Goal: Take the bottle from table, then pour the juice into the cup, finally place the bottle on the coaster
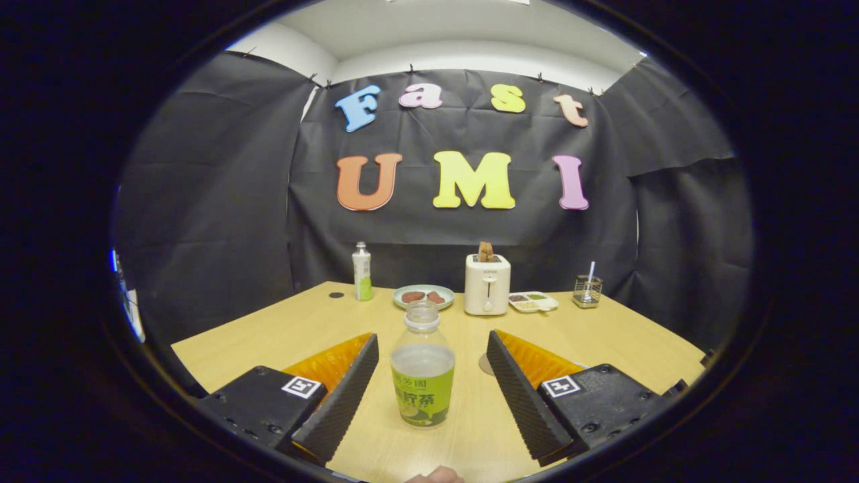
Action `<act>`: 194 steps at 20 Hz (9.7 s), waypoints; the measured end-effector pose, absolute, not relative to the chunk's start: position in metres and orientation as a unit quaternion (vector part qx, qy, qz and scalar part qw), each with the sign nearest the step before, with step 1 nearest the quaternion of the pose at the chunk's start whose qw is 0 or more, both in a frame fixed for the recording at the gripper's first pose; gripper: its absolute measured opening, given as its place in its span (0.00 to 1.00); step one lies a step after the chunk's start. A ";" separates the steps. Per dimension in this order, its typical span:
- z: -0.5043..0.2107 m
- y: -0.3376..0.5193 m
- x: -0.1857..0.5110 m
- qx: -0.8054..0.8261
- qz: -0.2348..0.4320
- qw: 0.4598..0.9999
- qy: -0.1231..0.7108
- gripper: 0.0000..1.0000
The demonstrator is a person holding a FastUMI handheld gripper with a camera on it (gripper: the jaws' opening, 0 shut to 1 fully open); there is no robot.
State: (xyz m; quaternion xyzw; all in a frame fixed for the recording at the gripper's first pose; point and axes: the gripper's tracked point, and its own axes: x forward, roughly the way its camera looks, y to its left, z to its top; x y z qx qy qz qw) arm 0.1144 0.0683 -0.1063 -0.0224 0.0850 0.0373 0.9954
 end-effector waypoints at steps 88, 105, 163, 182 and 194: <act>-0.058 0.025 0.157 0.771 0.126 0.620 0.079 0.78; -0.043 0.009 0.153 0.814 0.130 0.562 0.071 0.78; -0.002 -0.020 0.150 0.911 0.116 0.392 0.055 0.78; 0.002 -0.008 0.153 0.894 0.128 0.420 0.087 0.78; -0.083 0.002 0.154 0.658 0.054 0.739 0.138 0.78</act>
